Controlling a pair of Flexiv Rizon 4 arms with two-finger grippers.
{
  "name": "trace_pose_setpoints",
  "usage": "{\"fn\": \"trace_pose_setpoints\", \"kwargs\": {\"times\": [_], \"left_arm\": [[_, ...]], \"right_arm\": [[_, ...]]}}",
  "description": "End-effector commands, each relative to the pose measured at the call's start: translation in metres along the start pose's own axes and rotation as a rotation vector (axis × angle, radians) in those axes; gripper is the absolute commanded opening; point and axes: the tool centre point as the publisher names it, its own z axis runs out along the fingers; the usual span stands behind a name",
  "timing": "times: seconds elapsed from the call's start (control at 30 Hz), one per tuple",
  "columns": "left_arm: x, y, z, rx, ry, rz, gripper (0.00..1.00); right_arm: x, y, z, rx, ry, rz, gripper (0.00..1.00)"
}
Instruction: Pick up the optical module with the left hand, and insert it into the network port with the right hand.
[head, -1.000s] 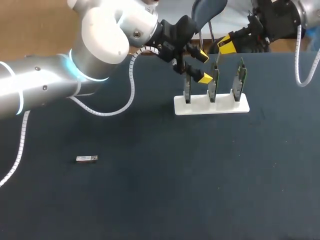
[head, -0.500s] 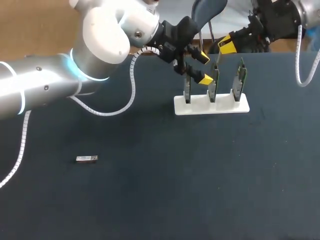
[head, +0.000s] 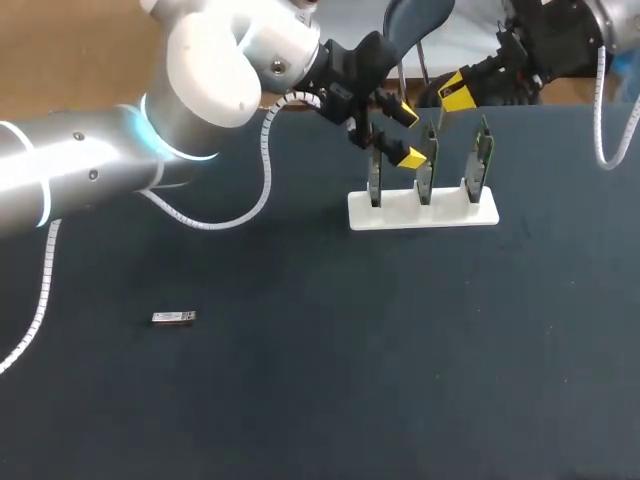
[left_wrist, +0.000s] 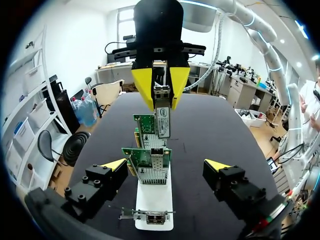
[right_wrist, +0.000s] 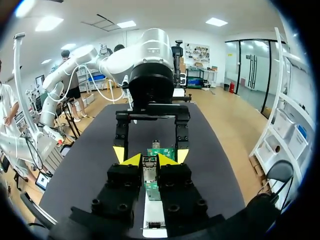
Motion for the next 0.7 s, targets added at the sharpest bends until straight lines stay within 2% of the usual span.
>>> {"fn": "trace_pose_setpoints", "kwargs": {"times": [0.03, 0.3, 0.7], "left_arm": [[-0.0004, 0.0004, 0.0003, -0.001, 0.003, -0.001, 1.0], [-0.0004, 0.0004, 0.0003, -0.001, 0.003, -0.001, 1.0], [-0.0004, 0.0004, 0.0003, -0.001, 0.003, -0.001, 1.0]], "right_arm": [[0.0007, -0.0027, 0.0051, -0.002, 0.023, 0.001, 0.0], [0.0044, -0.0058, 0.0082, -0.01, 0.045, 0.001, 0.0], [0.0028, -0.0095, 0.0146, -0.01, 0.034, 0.004, 0.0]]}}
